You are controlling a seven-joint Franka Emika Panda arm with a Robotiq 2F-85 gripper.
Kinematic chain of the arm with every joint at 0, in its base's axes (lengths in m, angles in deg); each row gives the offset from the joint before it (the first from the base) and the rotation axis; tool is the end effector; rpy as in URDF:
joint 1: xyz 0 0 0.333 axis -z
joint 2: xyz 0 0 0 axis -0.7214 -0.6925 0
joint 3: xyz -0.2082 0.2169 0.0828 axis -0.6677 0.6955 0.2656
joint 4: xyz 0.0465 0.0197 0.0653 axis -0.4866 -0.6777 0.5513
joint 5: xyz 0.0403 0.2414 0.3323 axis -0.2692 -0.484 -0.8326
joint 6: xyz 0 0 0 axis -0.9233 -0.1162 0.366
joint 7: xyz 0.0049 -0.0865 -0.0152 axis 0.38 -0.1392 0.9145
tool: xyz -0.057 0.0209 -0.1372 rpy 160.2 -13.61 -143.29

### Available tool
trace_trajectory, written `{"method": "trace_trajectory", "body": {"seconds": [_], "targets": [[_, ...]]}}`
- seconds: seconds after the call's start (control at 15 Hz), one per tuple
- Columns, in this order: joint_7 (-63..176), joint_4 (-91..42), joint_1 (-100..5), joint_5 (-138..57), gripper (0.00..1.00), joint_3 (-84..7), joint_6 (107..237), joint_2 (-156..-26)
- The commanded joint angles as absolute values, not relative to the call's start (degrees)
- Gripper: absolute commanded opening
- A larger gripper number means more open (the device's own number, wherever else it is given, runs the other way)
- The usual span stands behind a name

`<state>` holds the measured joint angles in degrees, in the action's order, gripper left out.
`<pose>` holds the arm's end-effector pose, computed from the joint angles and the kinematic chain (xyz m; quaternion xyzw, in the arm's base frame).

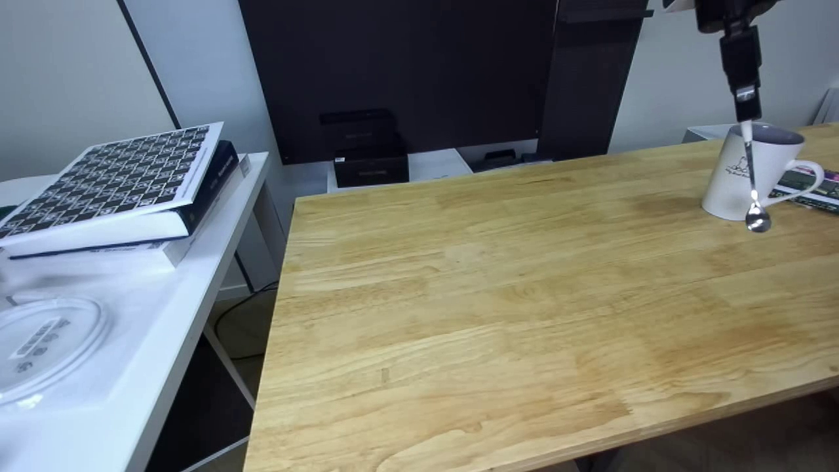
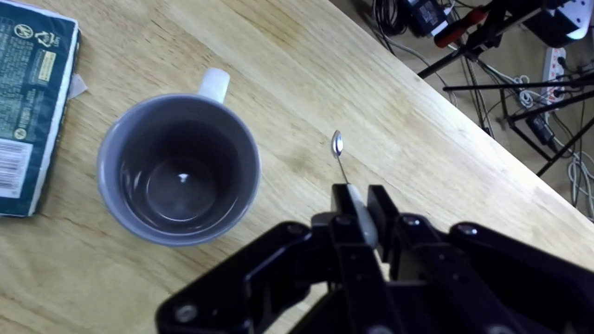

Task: Put the spoon in the mug on the table

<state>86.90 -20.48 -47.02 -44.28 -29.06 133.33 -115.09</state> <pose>0.6218 0.0720 0.1562 -0.9220 -0.2644 0.2678 0.0908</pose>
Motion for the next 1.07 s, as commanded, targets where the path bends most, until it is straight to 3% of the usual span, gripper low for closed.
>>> {"method": "trace_trajectory", "body": {"seconds": [0.0, 0.2, 0.27, 0.33, 0.93, 1.0], "targets": [[86.87, -22.3, -48.78, -41.36, 0.03, -27.89, 135.97, -116.91], [86.34, -23.17, -50.07, -39.8, 0.03, -27.35, 137.37, -118.6], [85.91, -23.39, -50.39, -39.42, 0.39, -27.32, 137.84, -118.83], [85.76, -23.43, -50.57, -39.01, 0.39, -27.31, 138.48, -118.81], [77.68, -23.97, -49.02, -45.42, 0.98, -27.2, 145.72, -112.34], [76.39, -24.05, -48.73, -46.96, 1.0, -27.31, 146.14, -111.17]]}}
